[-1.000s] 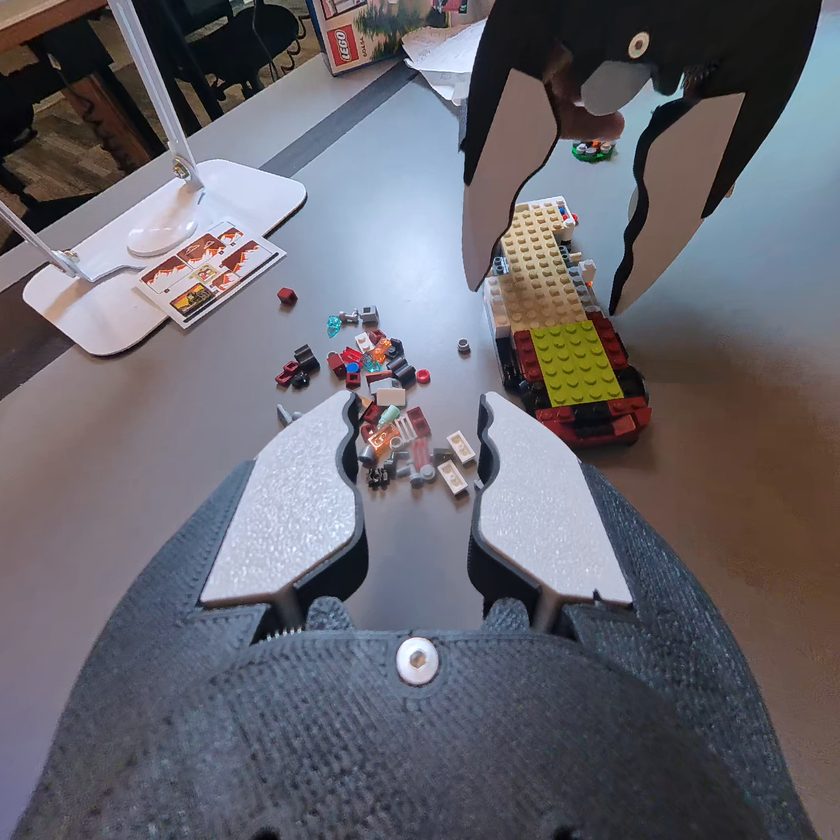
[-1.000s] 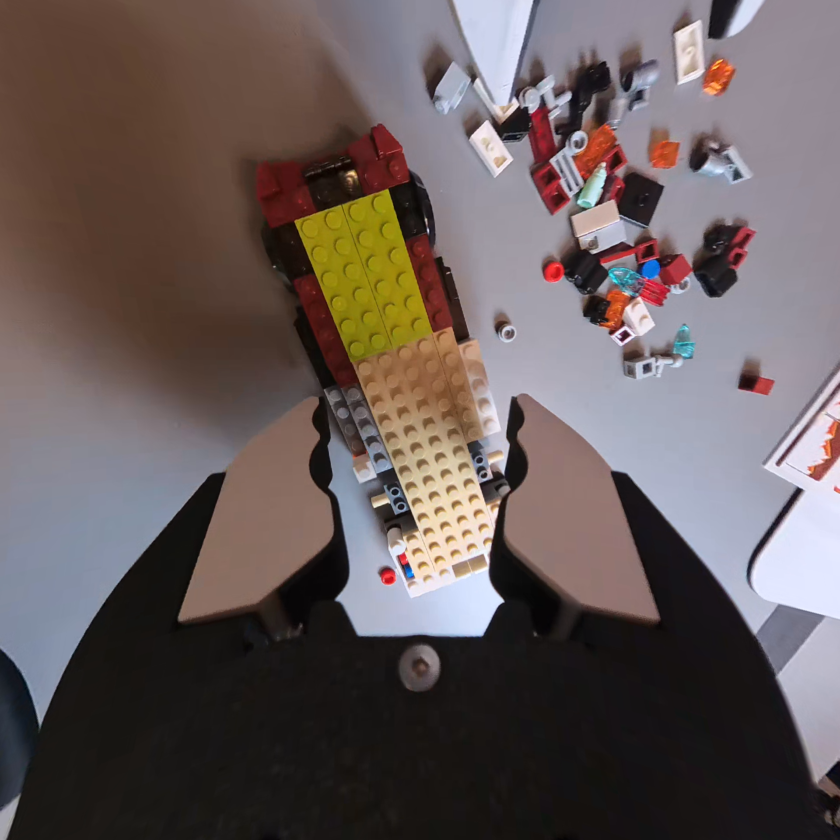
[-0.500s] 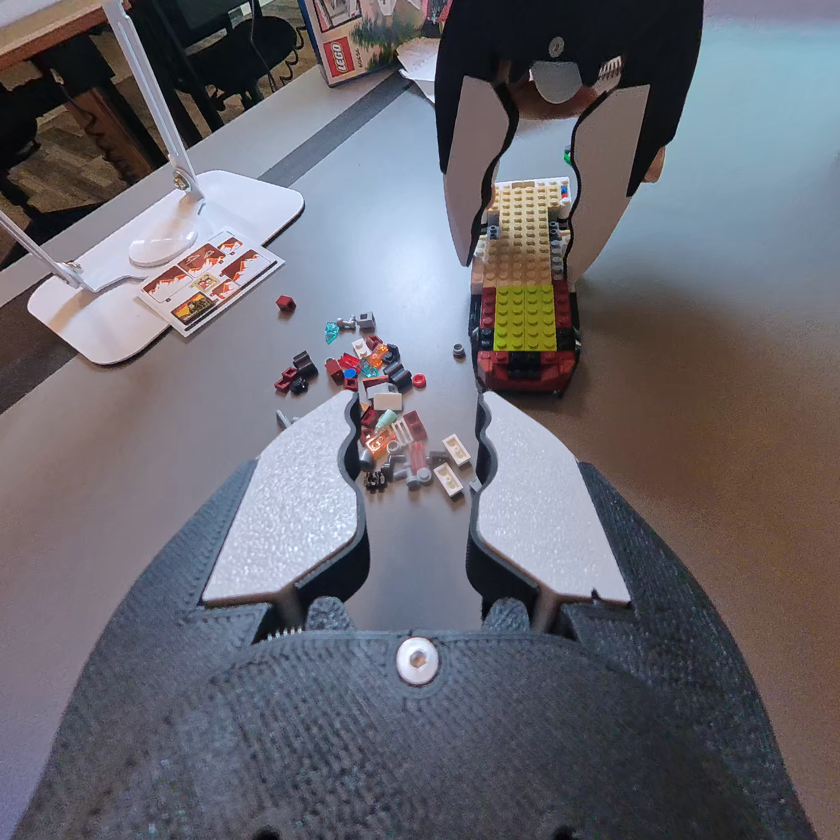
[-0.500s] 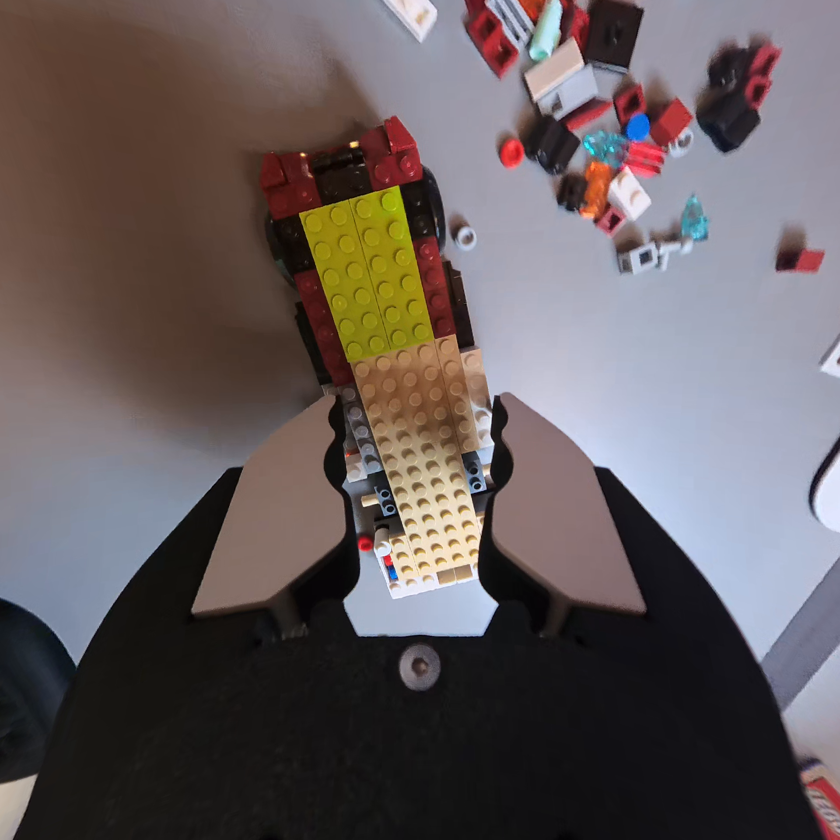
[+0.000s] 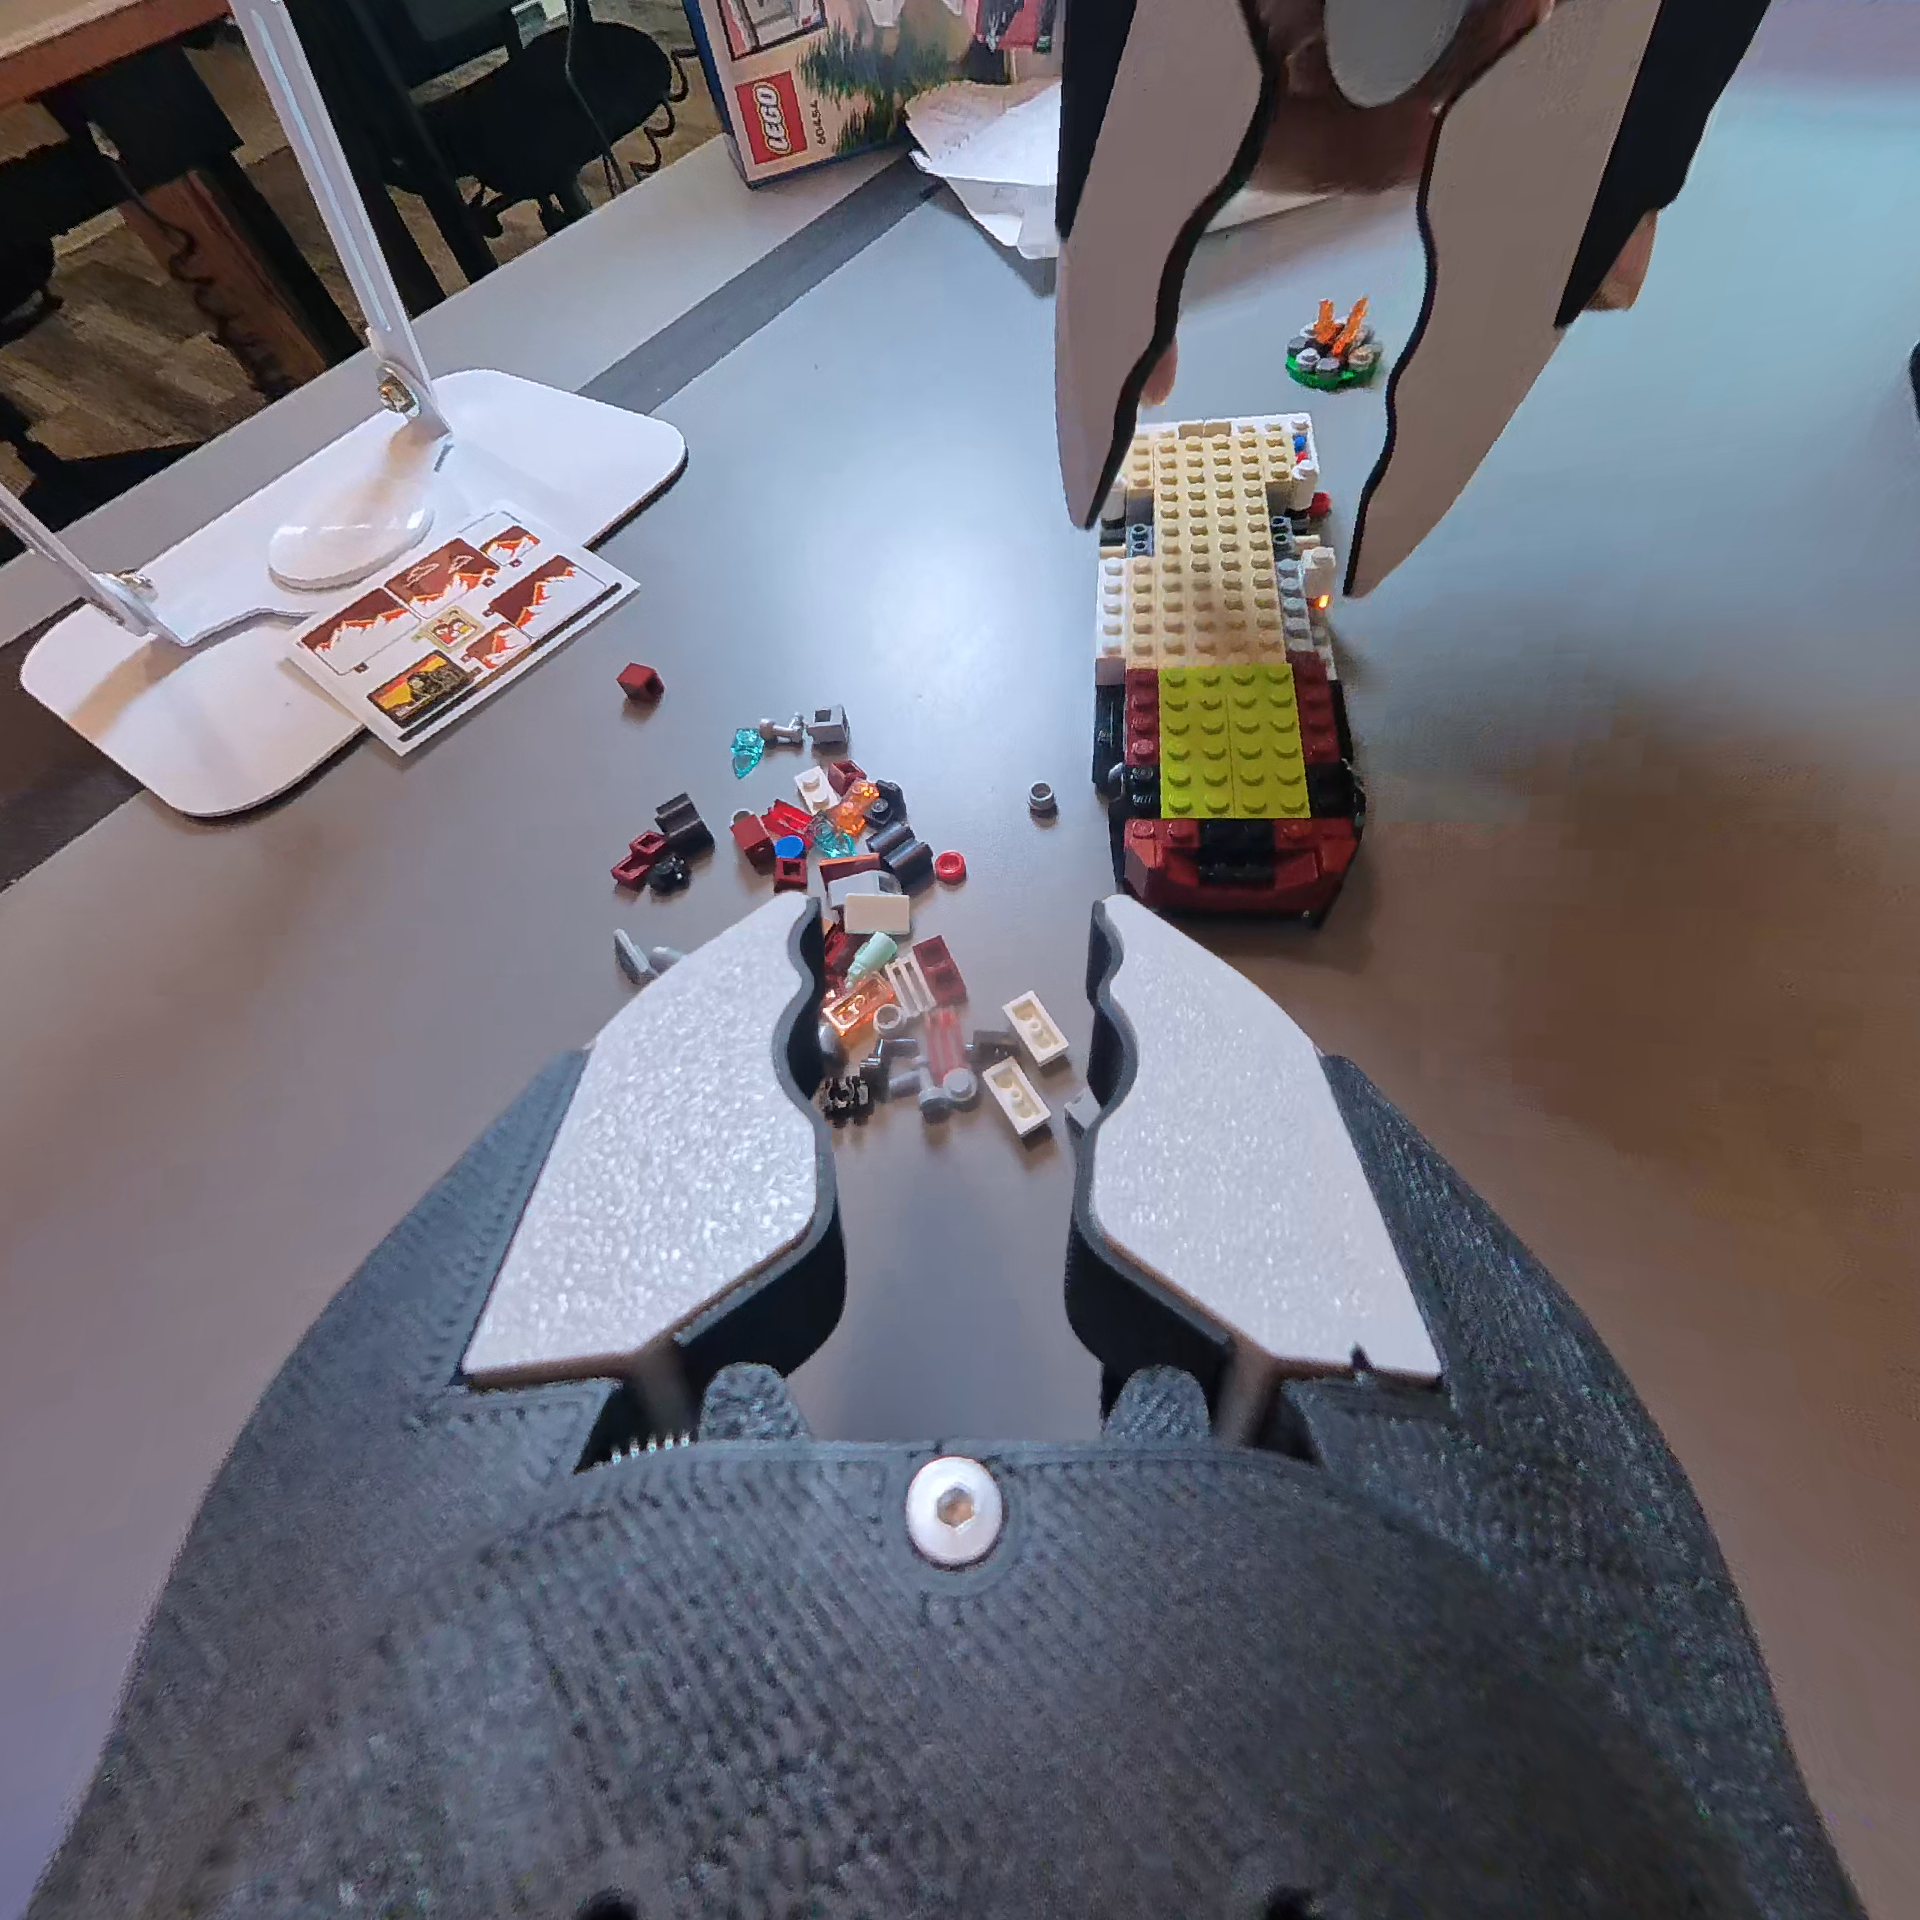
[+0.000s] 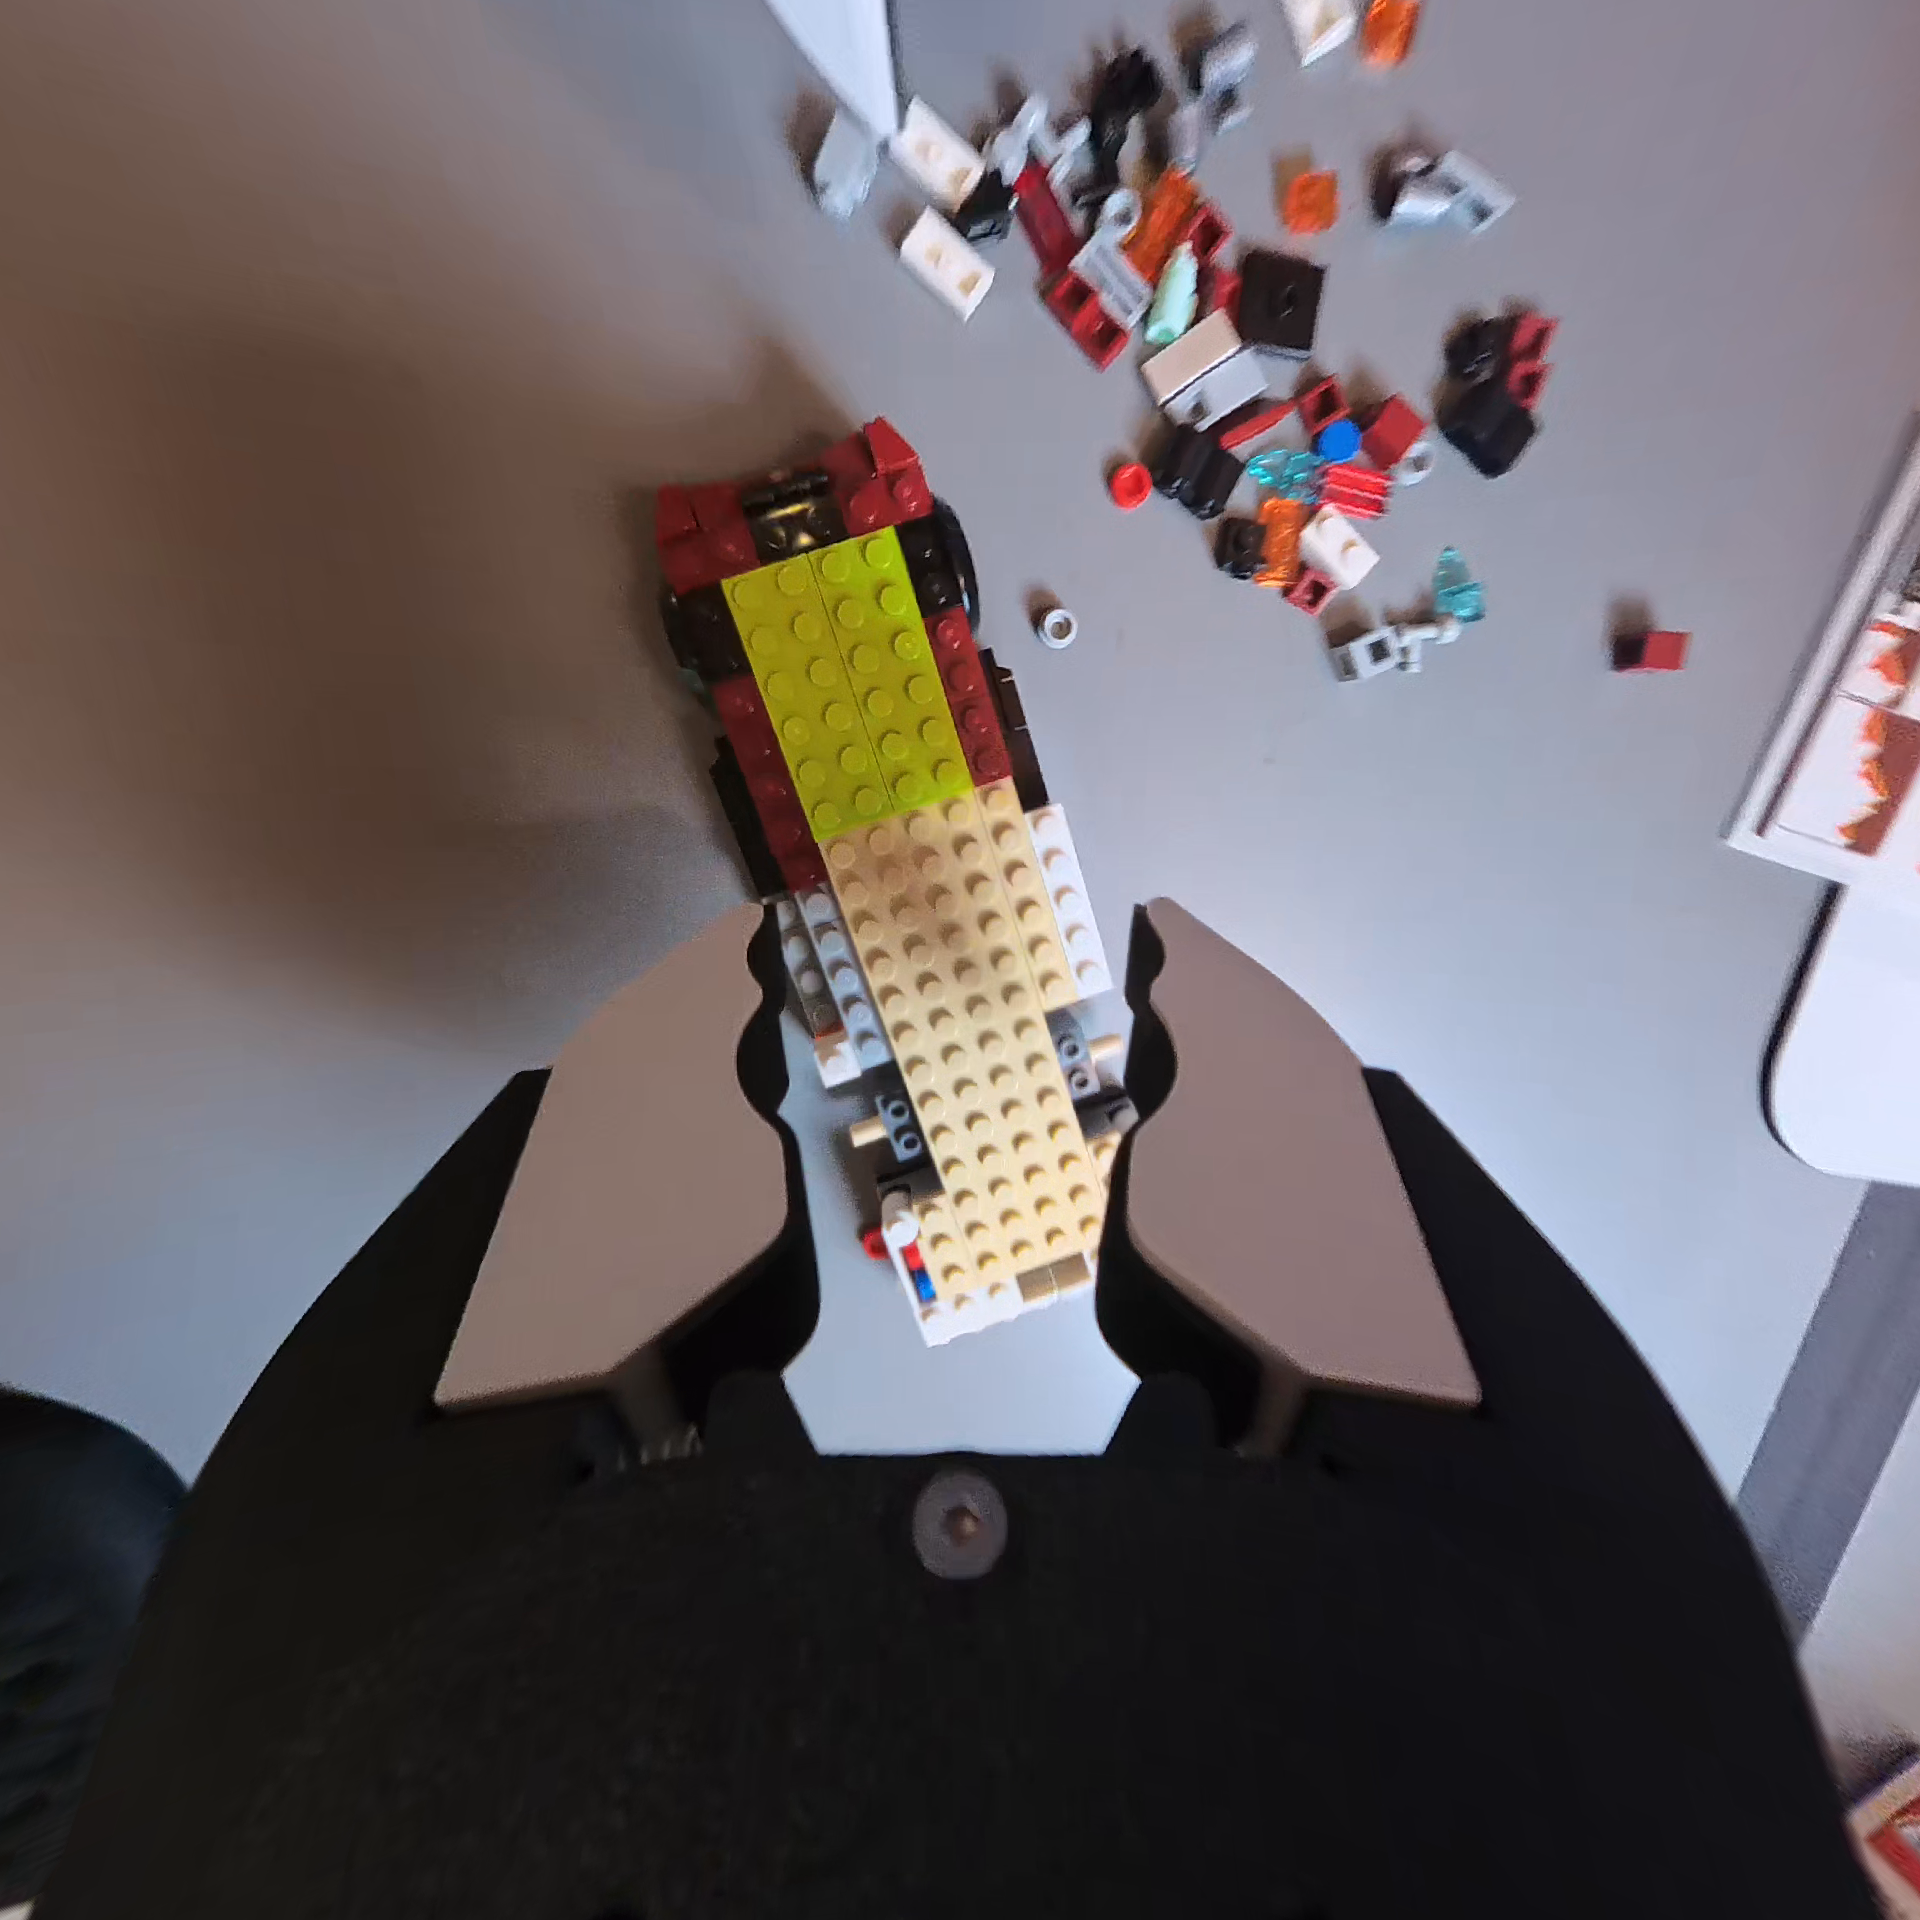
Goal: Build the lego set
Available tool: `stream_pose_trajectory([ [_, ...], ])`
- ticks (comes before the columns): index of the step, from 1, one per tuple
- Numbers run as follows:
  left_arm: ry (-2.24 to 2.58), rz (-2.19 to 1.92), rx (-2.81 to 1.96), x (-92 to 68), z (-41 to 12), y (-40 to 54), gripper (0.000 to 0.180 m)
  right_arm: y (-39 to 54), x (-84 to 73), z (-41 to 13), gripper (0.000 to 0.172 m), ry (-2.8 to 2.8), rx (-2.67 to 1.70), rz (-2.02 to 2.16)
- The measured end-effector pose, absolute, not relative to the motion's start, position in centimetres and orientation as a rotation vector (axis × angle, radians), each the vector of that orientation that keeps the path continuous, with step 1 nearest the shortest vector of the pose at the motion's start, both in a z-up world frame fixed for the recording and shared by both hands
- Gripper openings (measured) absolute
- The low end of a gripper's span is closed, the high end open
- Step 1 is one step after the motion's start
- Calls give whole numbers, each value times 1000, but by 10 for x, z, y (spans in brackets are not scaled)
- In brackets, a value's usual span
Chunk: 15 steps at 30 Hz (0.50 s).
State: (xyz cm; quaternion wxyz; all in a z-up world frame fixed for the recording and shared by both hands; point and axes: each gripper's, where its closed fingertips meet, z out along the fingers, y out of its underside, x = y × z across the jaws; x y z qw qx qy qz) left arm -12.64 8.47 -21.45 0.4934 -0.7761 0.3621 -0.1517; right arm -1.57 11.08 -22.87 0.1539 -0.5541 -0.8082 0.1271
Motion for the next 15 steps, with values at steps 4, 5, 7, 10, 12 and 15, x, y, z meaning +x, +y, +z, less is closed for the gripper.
stream_pose_trajectory([
  [4,897,-420,-1875,-120,-214,80,50,126,21,-216,65,-2195,-1683,312],
  [5,908,-435,-1874,-117,-215,78,50,130,35,-219,65,-2177,-1727,280],
  [7,937,-466,-1869,-110,-216,73,52,135,62,-228,66,-2149,-1821,244],
  [10,994,-489,-1865,-97,-221,67,52,140,86,-244,65,-2108,-1897,212],
  [12,1040,-489,-1874,-87,-226,66,53,141,90,-251,63,-2093,-1914,225],
  [15,1125,-455,-1899,-75,-236,69,55,142,85,-255,61,-2098,-1912,244],
])
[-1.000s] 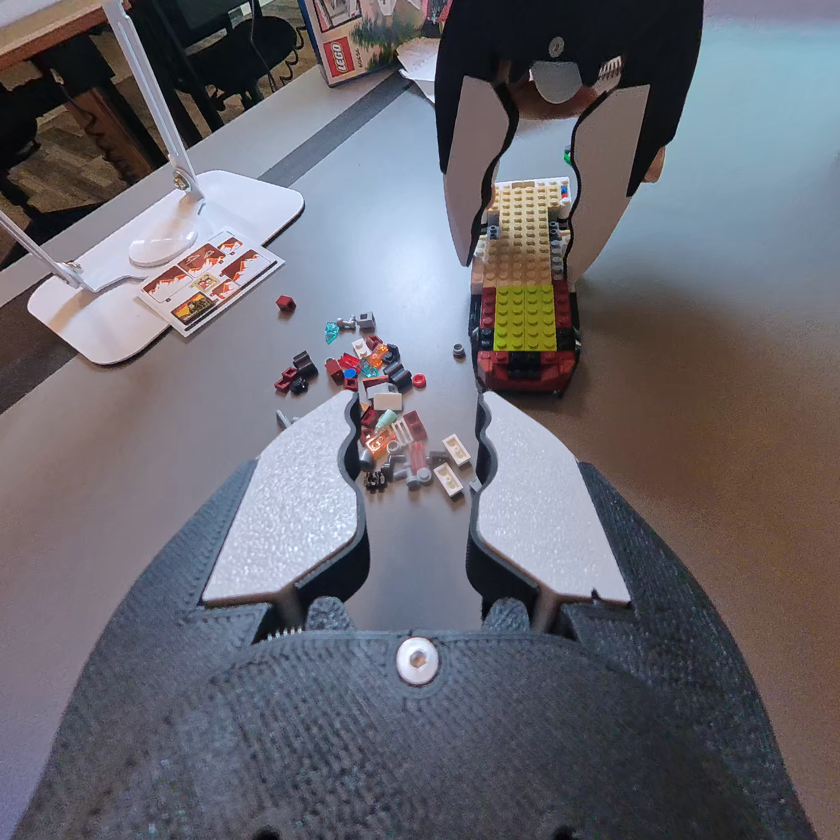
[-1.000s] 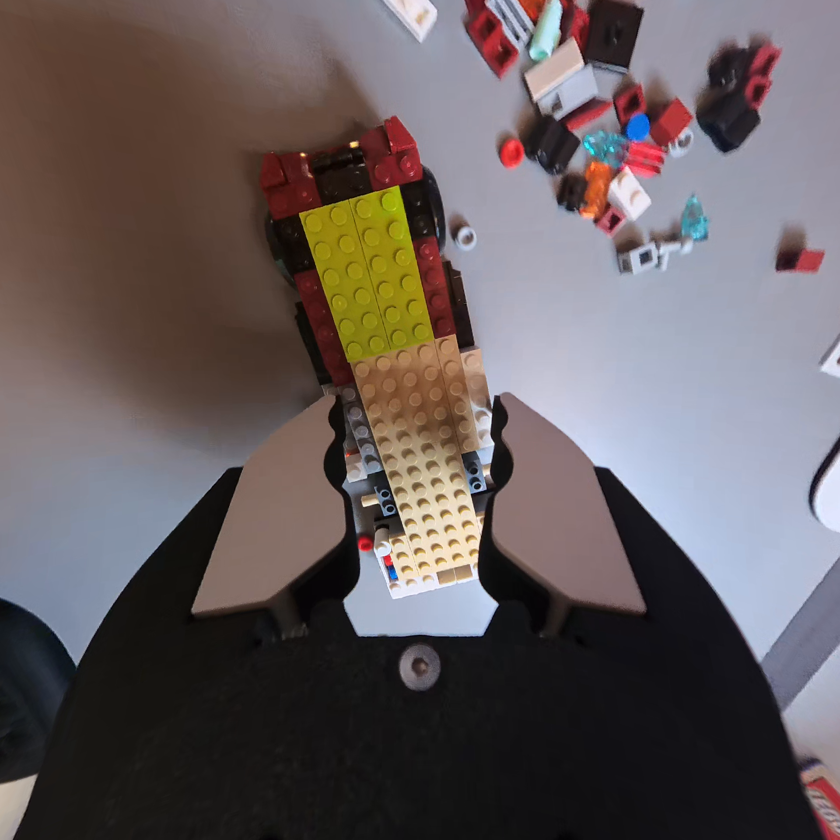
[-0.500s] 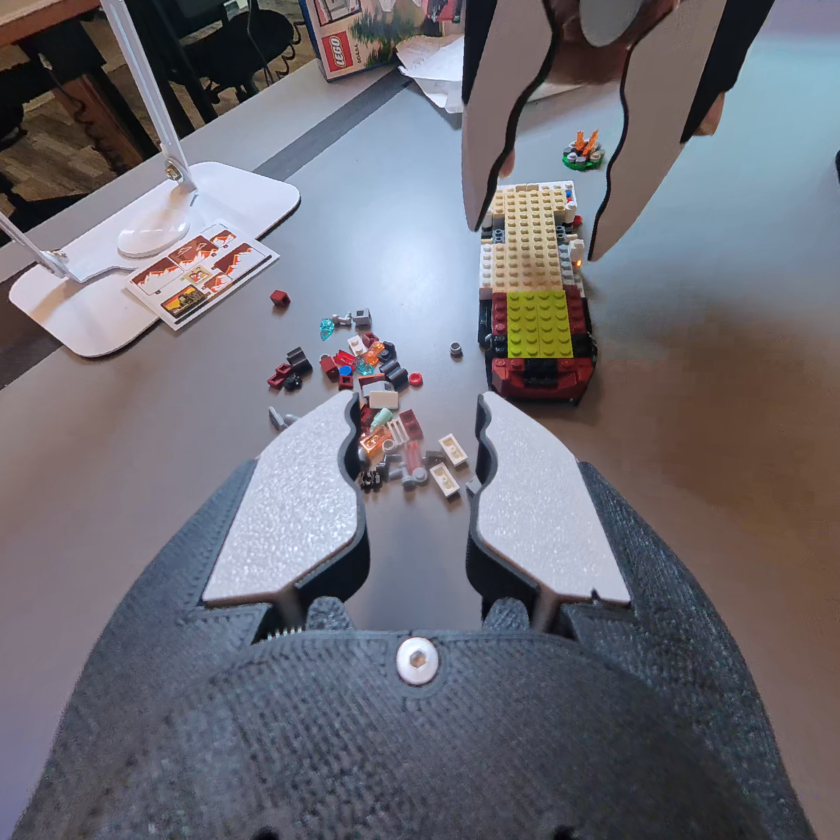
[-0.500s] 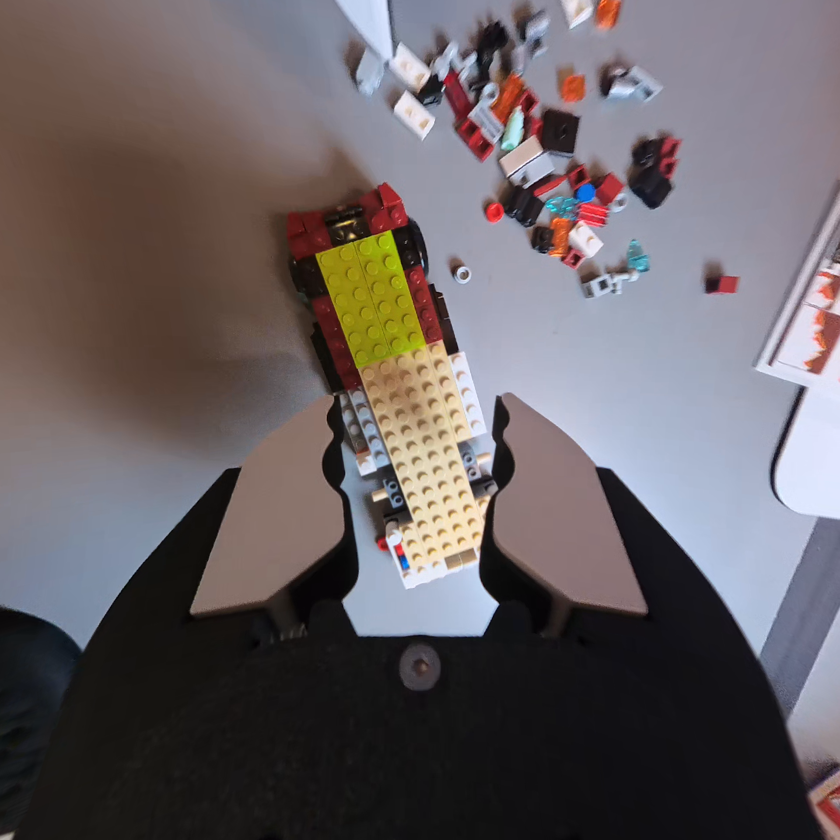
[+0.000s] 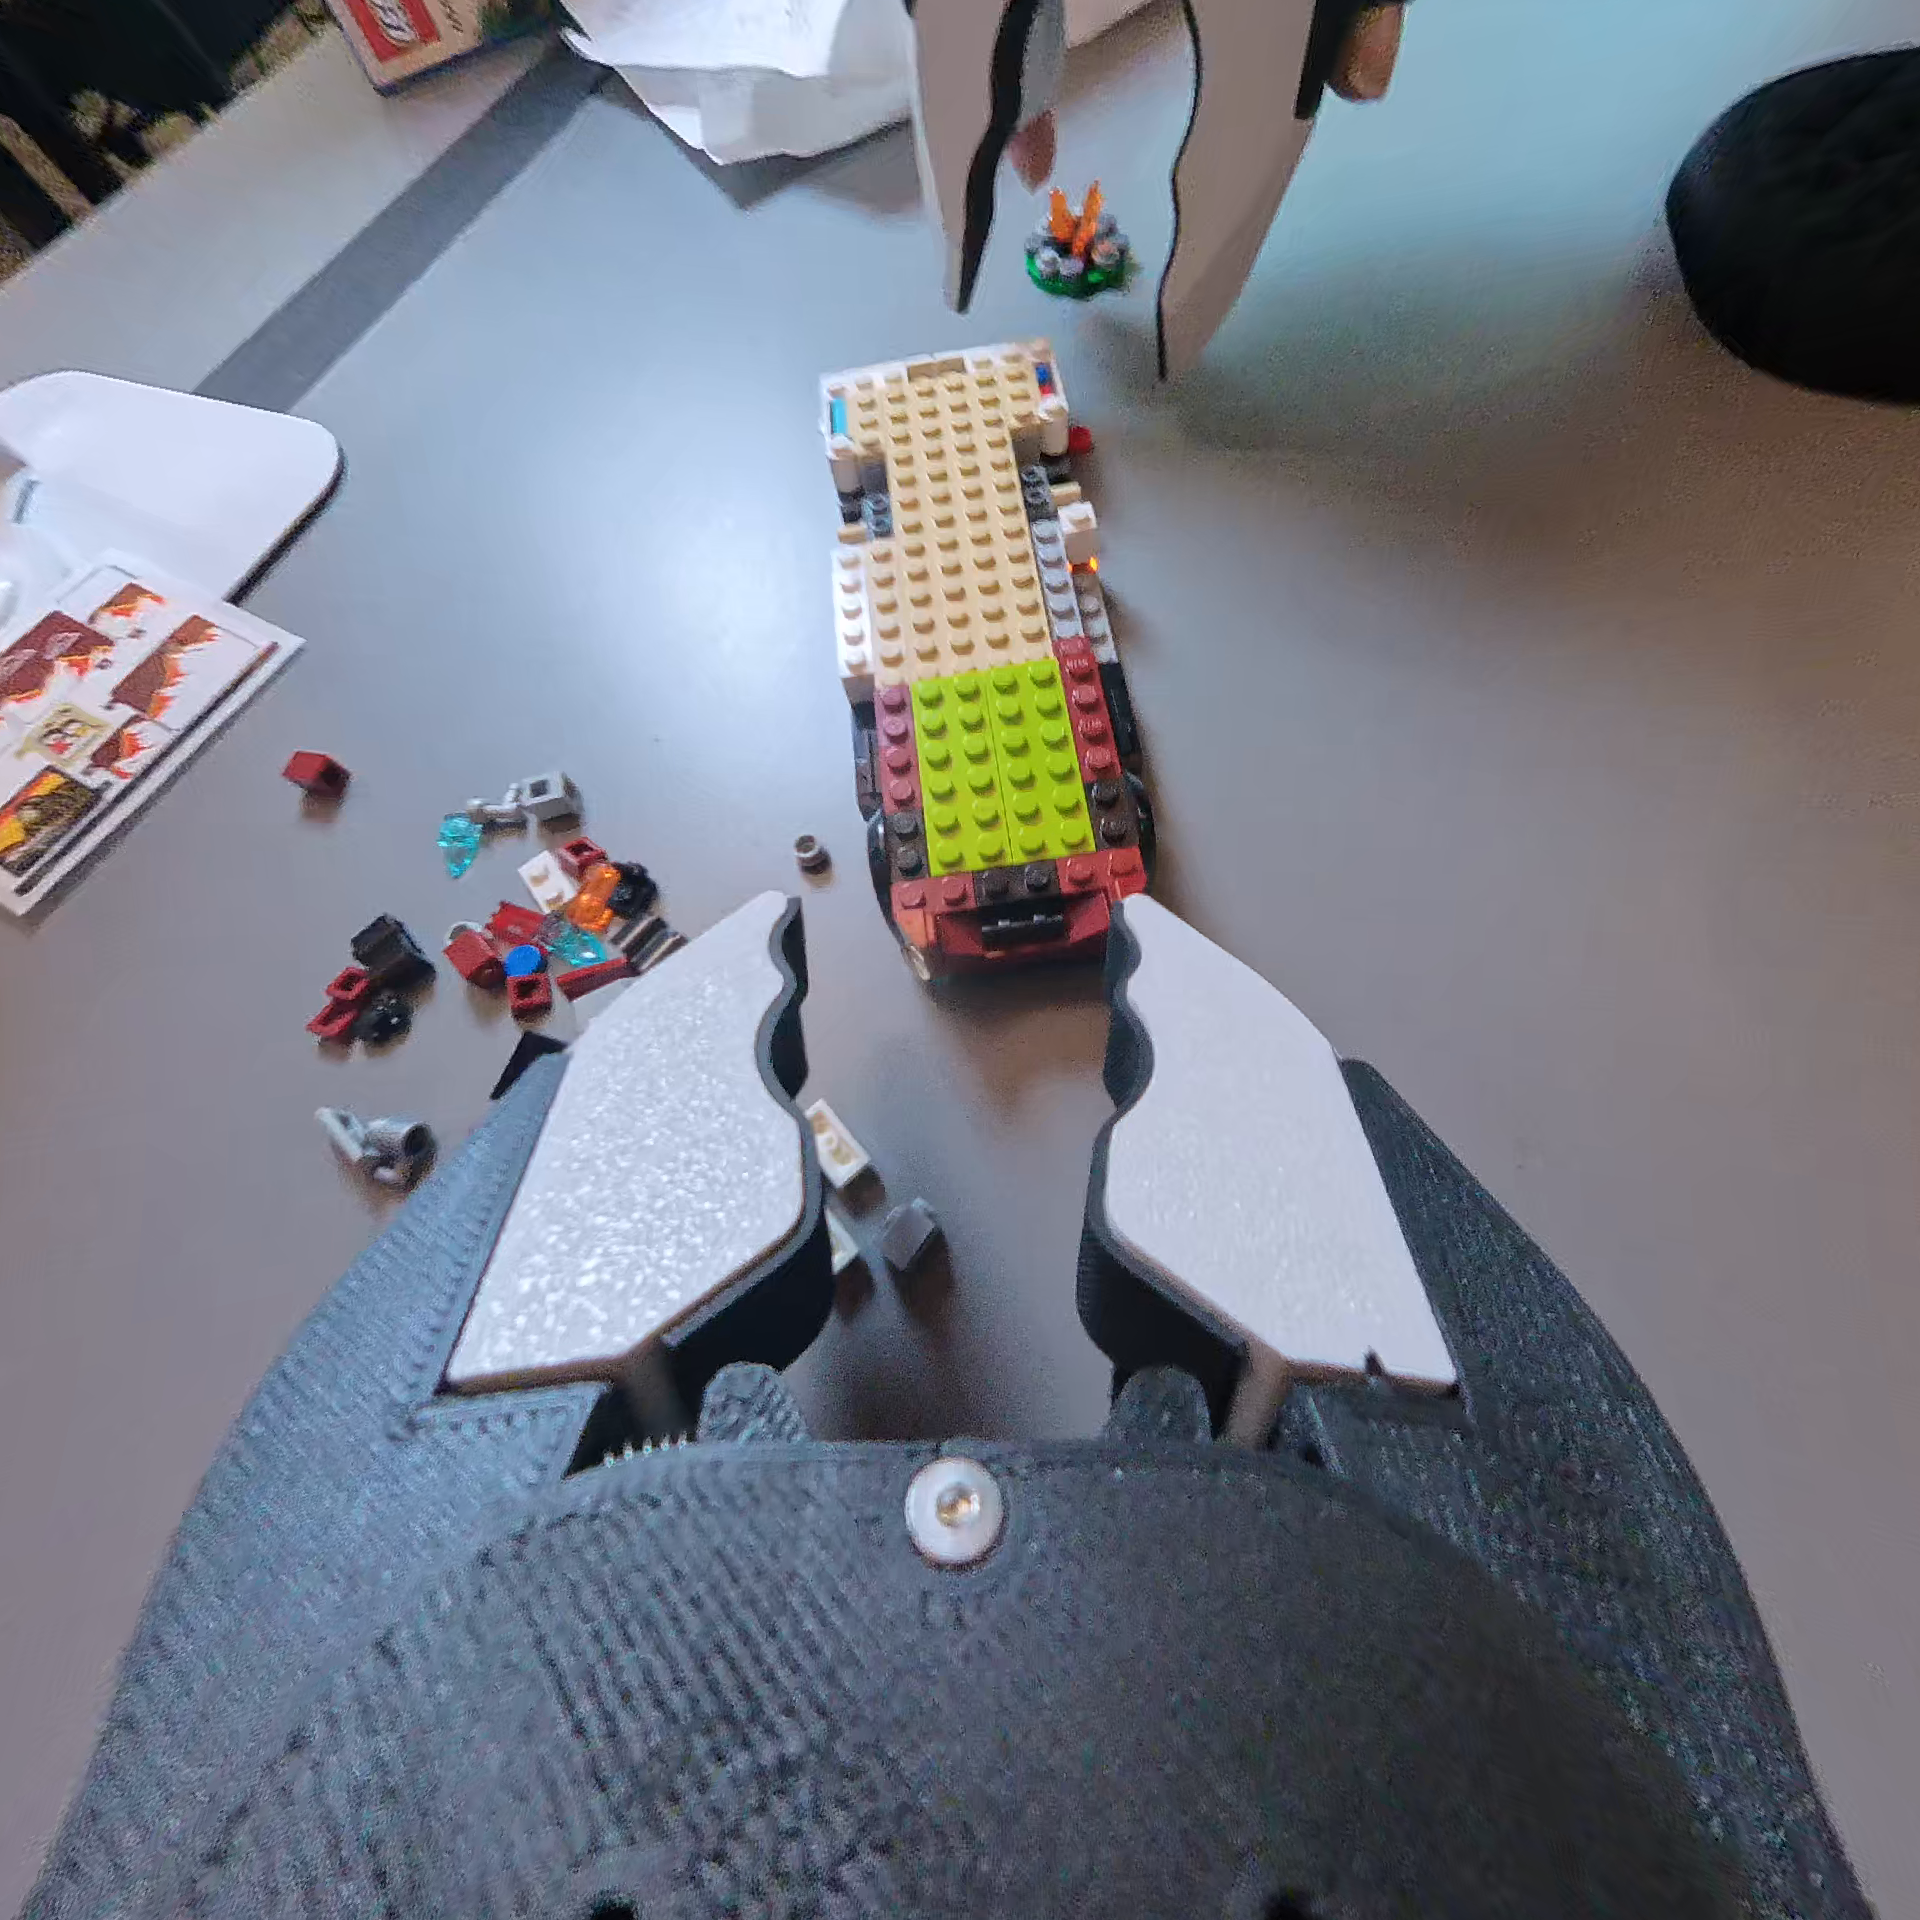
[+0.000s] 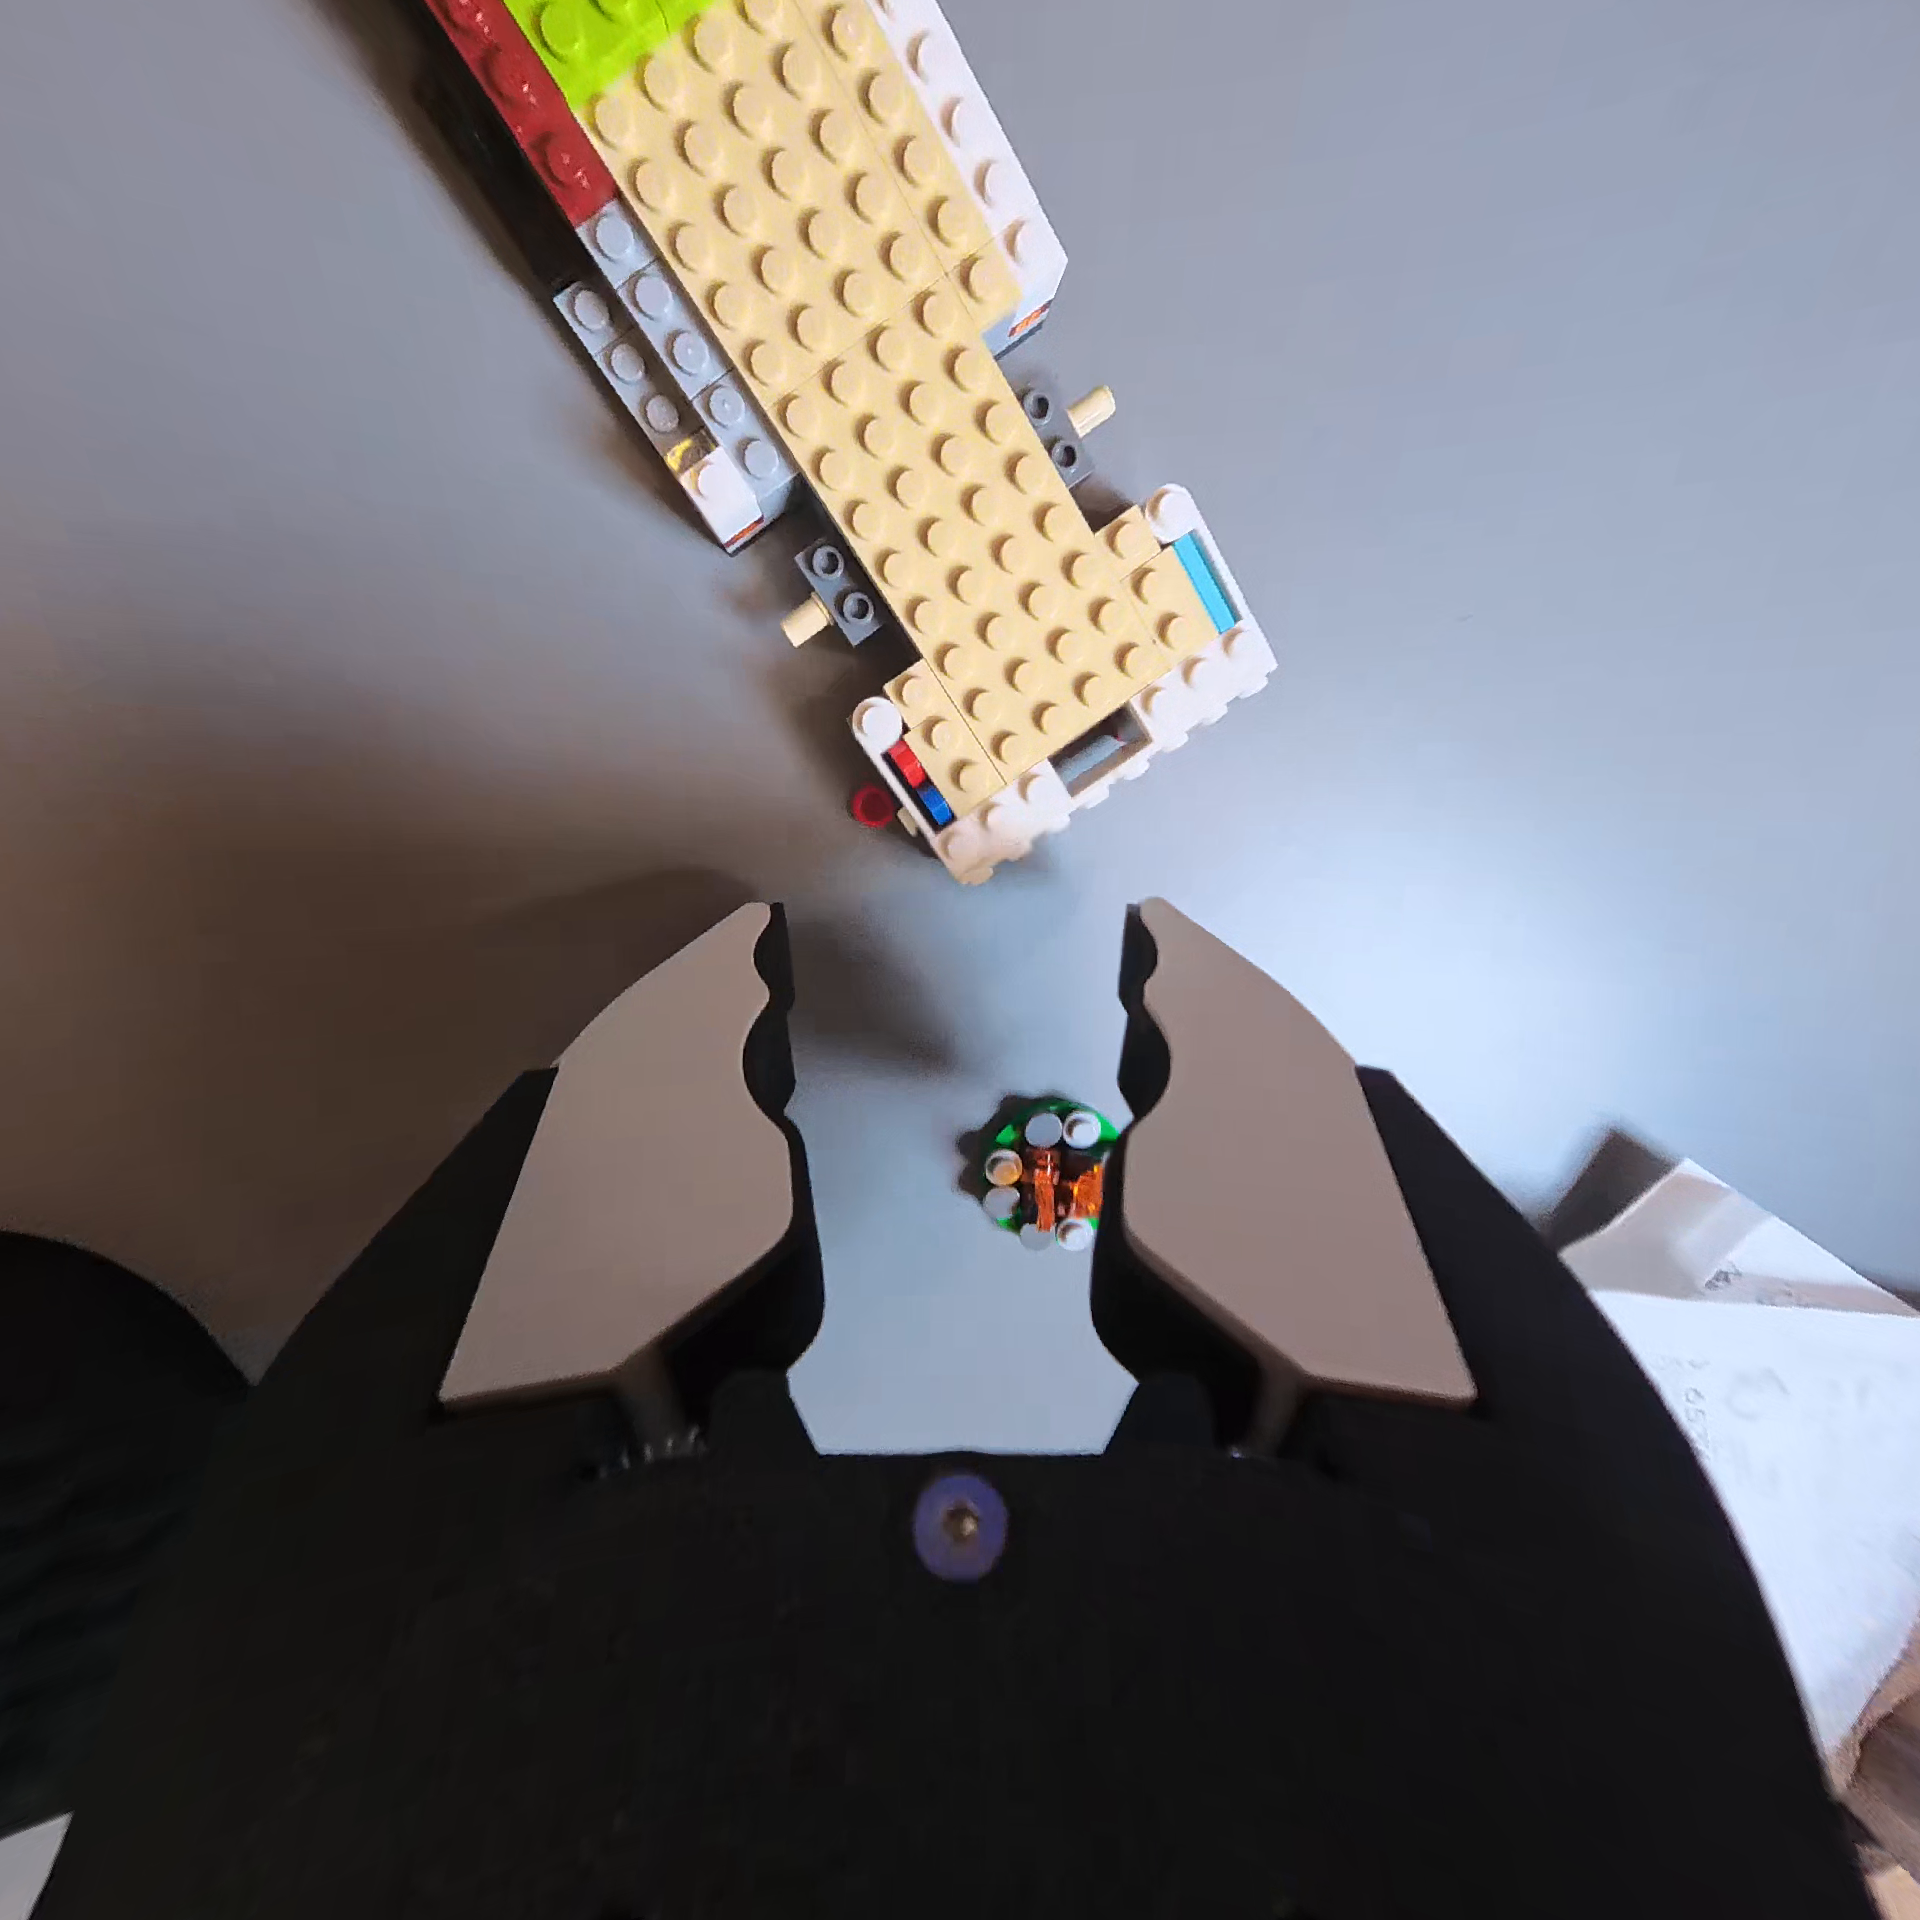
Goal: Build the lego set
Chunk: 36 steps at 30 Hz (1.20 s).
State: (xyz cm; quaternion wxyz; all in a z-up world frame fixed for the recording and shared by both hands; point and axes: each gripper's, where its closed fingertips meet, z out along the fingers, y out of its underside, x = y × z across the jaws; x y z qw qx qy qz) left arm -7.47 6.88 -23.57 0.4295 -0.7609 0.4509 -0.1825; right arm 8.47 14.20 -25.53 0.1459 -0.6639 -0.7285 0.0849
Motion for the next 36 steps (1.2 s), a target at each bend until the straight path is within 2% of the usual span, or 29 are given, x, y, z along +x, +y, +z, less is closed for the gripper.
stream_pose_trajectory([
  [9,1203,-508,-1940,-60,-249,54,55,145,69,-260,50,-2140,-1862,263],
  [20,1317,-632,-1881,-38,-247,18,39,152,51,-255,46,-2138,-1806,267],
  [26,1502,-713,-1725,-2,-245,-25,44,149,26,-246,44,-2082,-1734,340],
  [31,1432,-716,-1745,-10,-238,-16,42,147,28,-232,46,-1985,-1791,379],
  [36,1423,-708,-1769,-14,-241,-12,42,144,41,-245,46,-1989,-1909,439],
])
